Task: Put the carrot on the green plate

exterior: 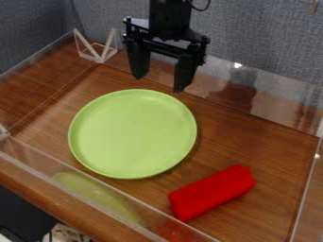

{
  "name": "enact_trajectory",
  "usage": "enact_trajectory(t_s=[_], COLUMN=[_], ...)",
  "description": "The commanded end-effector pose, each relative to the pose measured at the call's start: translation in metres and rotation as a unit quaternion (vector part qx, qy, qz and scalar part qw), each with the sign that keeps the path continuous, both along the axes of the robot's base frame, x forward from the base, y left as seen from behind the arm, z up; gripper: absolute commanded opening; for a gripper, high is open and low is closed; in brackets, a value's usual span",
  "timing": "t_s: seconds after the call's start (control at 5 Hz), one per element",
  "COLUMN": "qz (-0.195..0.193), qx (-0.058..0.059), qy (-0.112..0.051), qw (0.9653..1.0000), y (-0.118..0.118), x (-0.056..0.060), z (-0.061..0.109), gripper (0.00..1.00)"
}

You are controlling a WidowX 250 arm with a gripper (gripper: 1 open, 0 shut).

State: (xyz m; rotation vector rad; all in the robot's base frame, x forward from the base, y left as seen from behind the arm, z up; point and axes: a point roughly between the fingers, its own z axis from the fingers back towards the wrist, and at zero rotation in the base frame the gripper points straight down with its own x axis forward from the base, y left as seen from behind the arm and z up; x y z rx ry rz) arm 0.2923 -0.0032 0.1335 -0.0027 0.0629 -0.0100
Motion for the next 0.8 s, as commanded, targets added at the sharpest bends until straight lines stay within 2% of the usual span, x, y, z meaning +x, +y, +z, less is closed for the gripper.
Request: enact_trajectory(t_s=[0.0,0.2,0.4,0.6], qz=[-0.073,-0.164,-0.244,-0.305], qx=[-0.004,-0.007,-0.006,-0.006], qy=[0.013,0.022,0.017,0.010], qw=[0.9973,0.9861,0.9697,0.9523], y=[-0.013,-0.034,-0.068,-0.096], x=[-0.007,-0.019,-0.041,-0.058], z=[-0.015,-0.031,-0.044,-0.060], gripper=[1.00,1.00,1.00,1.00])
